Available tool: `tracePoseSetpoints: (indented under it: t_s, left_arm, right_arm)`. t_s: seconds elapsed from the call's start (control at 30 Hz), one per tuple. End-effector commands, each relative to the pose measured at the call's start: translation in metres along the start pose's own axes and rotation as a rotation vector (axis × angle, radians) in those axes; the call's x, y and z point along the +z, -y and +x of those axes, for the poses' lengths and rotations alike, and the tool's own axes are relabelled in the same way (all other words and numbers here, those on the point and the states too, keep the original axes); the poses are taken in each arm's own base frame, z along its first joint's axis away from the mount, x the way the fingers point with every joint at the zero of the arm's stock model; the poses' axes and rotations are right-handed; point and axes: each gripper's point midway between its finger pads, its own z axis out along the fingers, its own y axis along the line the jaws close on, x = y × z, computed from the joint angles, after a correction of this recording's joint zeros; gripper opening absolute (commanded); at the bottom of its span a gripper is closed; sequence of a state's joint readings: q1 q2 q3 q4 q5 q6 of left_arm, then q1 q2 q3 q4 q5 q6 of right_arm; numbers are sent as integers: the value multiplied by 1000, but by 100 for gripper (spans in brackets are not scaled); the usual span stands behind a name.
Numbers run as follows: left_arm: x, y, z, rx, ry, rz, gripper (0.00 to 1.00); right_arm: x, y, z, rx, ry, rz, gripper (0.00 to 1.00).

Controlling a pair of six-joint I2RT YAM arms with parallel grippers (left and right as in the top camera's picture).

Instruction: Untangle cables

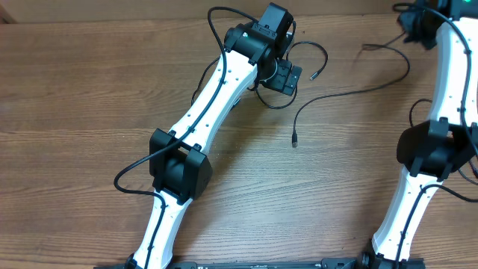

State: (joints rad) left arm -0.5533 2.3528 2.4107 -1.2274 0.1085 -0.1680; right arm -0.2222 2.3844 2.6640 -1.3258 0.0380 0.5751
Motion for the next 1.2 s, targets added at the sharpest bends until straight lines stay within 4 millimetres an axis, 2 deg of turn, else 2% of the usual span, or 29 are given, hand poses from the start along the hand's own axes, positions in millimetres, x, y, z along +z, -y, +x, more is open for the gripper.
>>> tracePoseSetpoints:
  t_s: [0.0, 0.2, 0.3, 0.37, 0.5, 0.7, 0.87, 0.97, 1.07, 1.17]
  left_arm:
    - [-3, 15, 2, 45, -9, 71, 99]
    - [-5, 32, 7, 113, -27, 166, 100]
    - [-6, 42, 15, 197, -48, 209, 100]
    - [-6, 48, 20, 287, -56, 227, 100]
    - [-5, 62, 34, 531, -75, 250, 100]
    - [13, 72, 39, 567, -87, 261, 100]
    - [51, 72, 57, 493, -183, 258, 100]
    - [71, 60, 71, 400, -262, 192, 97]
    - [76, 46, 79, 296, -309, 101, 95]
    - [76, 45, 81, 173, -321, 75, 96]
  right_arm:
    - [-58, -15, -33, -27, 139, -77, 4]
    - [-127, -29, -50, -76, 268, -165, 4]
    - [-150, -31, -52, -75, 307, -192, 4]
    - [-159, -30, -52, -85, 314, -195, 4]
    - [-158, -25, -44, -106, 285, -171, 4]
    - [-155, -20, -38, -150, 262, -147, 4]
    - [-155, -19, -37, -151, 255, -143, 4]
    - [-155, -19, -37, -151, 255, -143, 4]
    - [-154, -18, -36, -151, 252, -141, 4]
    - [-154, -17, -34, -151, 244, -136, 4]
